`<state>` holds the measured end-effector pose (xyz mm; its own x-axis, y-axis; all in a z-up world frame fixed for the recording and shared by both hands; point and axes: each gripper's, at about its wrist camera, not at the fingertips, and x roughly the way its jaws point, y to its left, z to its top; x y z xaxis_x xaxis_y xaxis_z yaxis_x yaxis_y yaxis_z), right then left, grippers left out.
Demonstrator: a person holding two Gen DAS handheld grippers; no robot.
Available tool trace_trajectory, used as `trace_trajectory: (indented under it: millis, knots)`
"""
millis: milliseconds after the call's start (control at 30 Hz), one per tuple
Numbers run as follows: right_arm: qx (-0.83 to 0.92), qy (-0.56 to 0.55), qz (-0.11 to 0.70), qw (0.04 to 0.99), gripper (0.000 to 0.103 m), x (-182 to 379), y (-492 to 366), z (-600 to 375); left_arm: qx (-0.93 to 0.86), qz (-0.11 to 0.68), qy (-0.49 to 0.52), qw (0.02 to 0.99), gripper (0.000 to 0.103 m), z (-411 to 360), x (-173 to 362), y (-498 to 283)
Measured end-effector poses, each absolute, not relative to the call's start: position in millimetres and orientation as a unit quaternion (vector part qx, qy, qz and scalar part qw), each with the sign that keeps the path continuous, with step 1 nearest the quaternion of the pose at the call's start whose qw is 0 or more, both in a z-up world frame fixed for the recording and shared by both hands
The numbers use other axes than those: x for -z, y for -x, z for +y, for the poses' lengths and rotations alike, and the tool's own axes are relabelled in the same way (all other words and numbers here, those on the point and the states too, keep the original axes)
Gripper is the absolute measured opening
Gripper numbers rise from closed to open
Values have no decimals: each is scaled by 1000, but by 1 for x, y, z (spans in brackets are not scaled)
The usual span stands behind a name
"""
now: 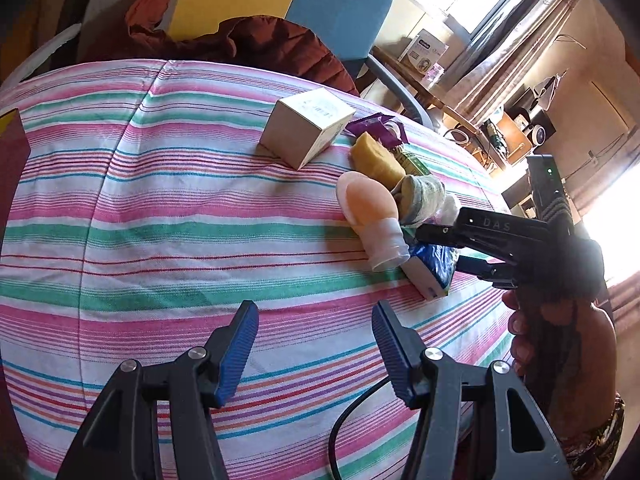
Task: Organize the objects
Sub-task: 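Grasp the blue Tempo tissue pack with the right tool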
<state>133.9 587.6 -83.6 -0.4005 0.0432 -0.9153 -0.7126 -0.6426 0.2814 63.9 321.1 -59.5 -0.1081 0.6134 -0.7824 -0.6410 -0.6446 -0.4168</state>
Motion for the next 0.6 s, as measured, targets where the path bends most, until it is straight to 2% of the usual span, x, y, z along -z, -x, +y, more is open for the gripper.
trace_trajectory:
  millis: [200, 500, 600]
  knots:
    - [-769, 469, 310, 305, 67, 66, -151, 600, -744, 34, 512, 427, 60, 354, 52, -57]
    - [-756, 478, 352, 276, 67, 81, -147, 615, -737, 99, 512, 431, 60, 433, 64, -59]
    - [-756, 477, 354, 276, 67, 80, -149, 614, -748, 117, 502, 417, 63, 441, 72, -56]
